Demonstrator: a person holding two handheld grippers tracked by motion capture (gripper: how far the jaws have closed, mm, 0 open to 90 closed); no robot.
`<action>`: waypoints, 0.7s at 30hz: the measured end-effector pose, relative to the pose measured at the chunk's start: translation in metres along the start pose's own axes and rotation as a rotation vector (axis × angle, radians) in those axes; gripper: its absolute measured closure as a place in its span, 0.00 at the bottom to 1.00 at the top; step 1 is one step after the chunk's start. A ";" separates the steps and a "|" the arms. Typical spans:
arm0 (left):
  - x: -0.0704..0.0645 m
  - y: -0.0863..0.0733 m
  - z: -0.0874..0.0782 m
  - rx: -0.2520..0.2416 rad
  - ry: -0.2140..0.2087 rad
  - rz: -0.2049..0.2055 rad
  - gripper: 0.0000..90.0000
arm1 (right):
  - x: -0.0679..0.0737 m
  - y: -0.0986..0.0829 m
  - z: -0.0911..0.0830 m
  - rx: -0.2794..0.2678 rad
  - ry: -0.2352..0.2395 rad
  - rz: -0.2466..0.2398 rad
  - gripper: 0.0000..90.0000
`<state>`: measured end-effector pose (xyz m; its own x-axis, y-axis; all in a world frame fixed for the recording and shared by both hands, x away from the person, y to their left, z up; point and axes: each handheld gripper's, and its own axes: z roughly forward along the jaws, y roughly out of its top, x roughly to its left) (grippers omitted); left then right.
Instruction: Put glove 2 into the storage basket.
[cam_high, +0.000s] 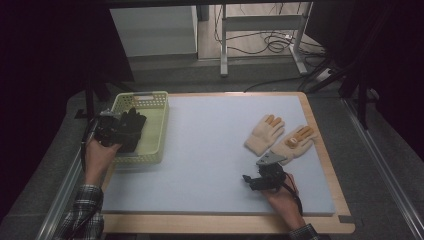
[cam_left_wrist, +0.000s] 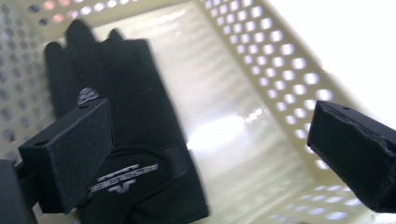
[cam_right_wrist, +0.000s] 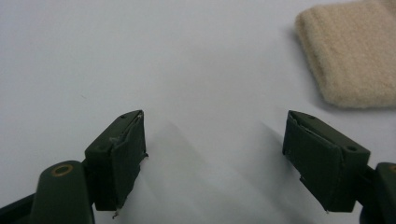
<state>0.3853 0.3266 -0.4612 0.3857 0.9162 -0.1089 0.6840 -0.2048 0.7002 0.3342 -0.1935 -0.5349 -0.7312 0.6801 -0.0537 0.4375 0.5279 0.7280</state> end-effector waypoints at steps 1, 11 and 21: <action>-0.004 -0.001 -0.001 -0.009 -0.011 0.011 0.01 | 0.000 0.000 0.000 0.000 0.000 0.000 0.23; -0.043 -0.003 -0.004 -0.051 -0.076 0.104 0.01 | 0.000 0.000 0.000 0.001 0.000 0.002 0.23; -0.089 -0.008 -0.009 -0.093 -0.148 0.203 0.01 | 0.000 0.000 0.000 0.001 0.000 0.001 0.23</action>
<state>0.3402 0.2495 -0.4509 0.6001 0.7979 -0.0569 0.5261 -0.3401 0.7795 0.3340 -0.1934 -0.5348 -0.7305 0.6809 -0.0528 0.4388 0.5272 0.7276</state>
